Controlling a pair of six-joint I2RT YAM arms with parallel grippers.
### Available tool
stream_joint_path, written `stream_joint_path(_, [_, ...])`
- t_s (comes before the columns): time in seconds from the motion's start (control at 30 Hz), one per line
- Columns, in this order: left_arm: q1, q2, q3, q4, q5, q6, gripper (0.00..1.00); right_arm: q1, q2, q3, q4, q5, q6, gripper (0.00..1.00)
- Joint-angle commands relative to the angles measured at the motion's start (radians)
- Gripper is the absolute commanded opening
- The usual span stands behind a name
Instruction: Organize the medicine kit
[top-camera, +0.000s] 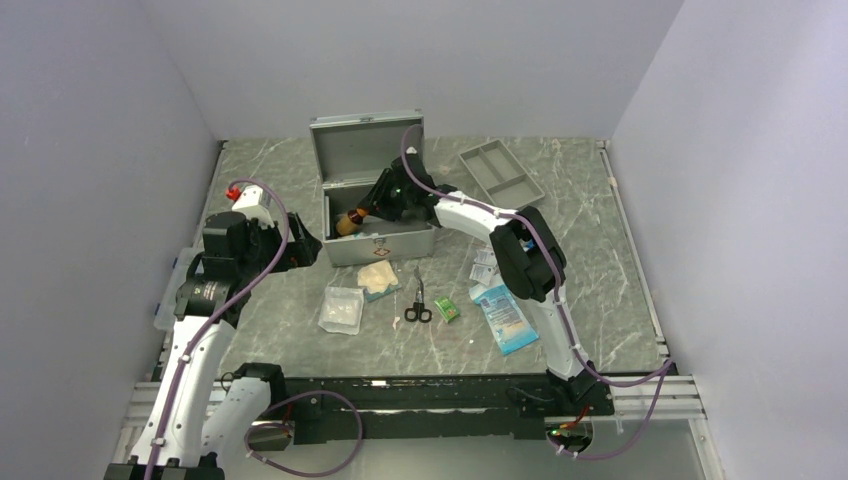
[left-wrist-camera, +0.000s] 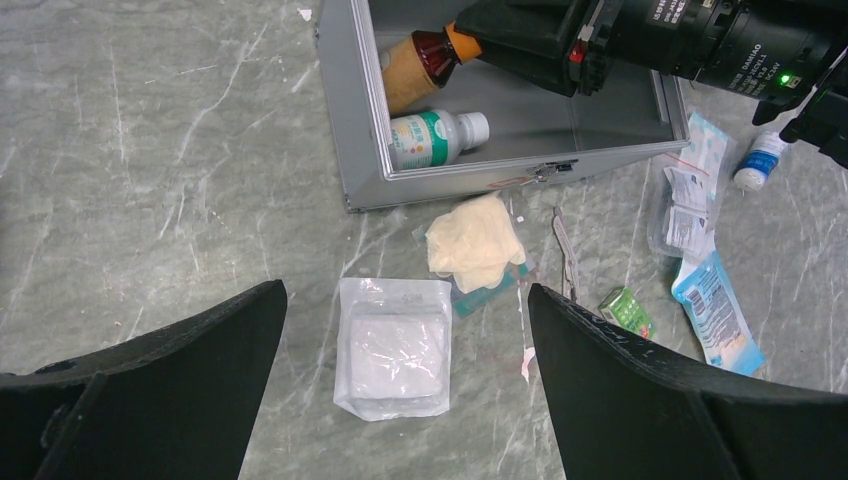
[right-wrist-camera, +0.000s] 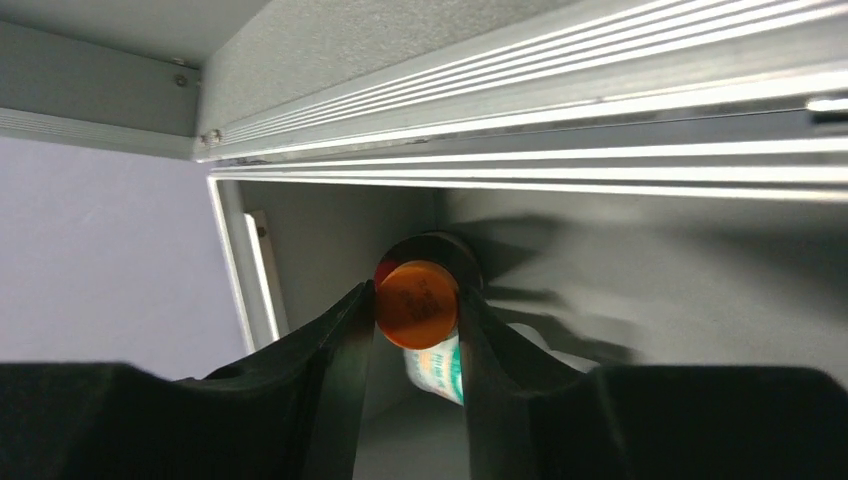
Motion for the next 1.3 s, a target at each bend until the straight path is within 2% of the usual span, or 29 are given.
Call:
stream_joint_path(0.0, [0.006, -0.004, 0.010, 0.026, 0.013, -0.012, 0.99, 0.004, 0.016, 0.048, -0.123, 0.036, -0.074, 0.43])
stream_joint_path(0.43, [0.008, -0.014, 0.008, 0.026, 0.011, -0.012, 0.99, 0.007, -0.057, 0.101, -0.294, 0.090, -0.230, 0.73])
stream_joint_path(0.7, [0.008, -0.014, 0.008, 0.027, 0.013, -0.012, 0.99, 0.014, -0.201, 0.153, -0.425, 0.197, -0.384, 0.79])
stream_joint_path(0.87, [0.008, -0.016, 0.008, 0.028, 0.010, -0.011, 0.99, 0.014, -0.361, 0.082, -0.445, 0.270, -0.472, 0.87])
stream_joint_path(1.27, [0.008, 0.001, 0.008, 0.031, 0.024, -0.009, 0.99, 0.014, -0.787, -0.200, -0.598, 0.434, -0.597, 0.89])
